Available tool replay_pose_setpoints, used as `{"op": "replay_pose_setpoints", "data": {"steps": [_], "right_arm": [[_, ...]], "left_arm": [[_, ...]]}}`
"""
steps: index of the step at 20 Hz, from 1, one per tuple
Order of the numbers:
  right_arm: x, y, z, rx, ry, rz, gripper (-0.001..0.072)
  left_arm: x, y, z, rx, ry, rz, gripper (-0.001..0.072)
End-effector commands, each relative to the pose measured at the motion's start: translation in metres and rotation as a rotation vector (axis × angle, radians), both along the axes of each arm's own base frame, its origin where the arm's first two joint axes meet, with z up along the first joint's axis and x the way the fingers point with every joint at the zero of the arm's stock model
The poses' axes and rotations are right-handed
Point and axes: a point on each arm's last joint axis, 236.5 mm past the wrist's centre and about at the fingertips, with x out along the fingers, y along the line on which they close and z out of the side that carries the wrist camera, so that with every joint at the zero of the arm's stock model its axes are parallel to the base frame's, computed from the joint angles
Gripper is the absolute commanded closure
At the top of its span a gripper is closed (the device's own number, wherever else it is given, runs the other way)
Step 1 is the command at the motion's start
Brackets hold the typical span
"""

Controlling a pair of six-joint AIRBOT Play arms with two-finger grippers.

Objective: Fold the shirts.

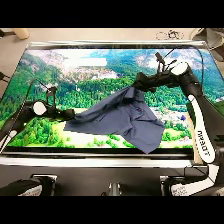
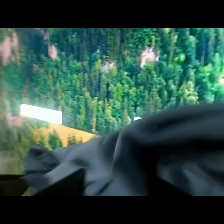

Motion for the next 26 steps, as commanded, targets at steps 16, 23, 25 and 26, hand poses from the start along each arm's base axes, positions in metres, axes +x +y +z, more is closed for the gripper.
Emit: {"op": "replay_pose_setpoints", "data": {"steps": [16,23,25,26], "right_arm": [[-0.225,-0.158,-0.108,-0.390,0.515,0.034,0.0171],[-0.279,-0.146,-0.153,-0.363,0.633,0.064,0.0167],[-0.283,-0.141,-0.171,-0.344,0.625,0.016,0.0172],[-0.277,-0.140,-0.178,-0.338,0.597,-0.018,0.0215]], "left_arm": [[-0.059,0.034,-0.058,-0.136,0.278,0.000,0.0182],[-0.041,0.033,-0.058,-0.122,0.215,0.022,0.0682],[-0.042,0.032,-0.050,-0.125,0.205,0.014,0.0682],[-0.043,0.031,-0.046,-0.126,0.199,0.009,0.0683]]}}
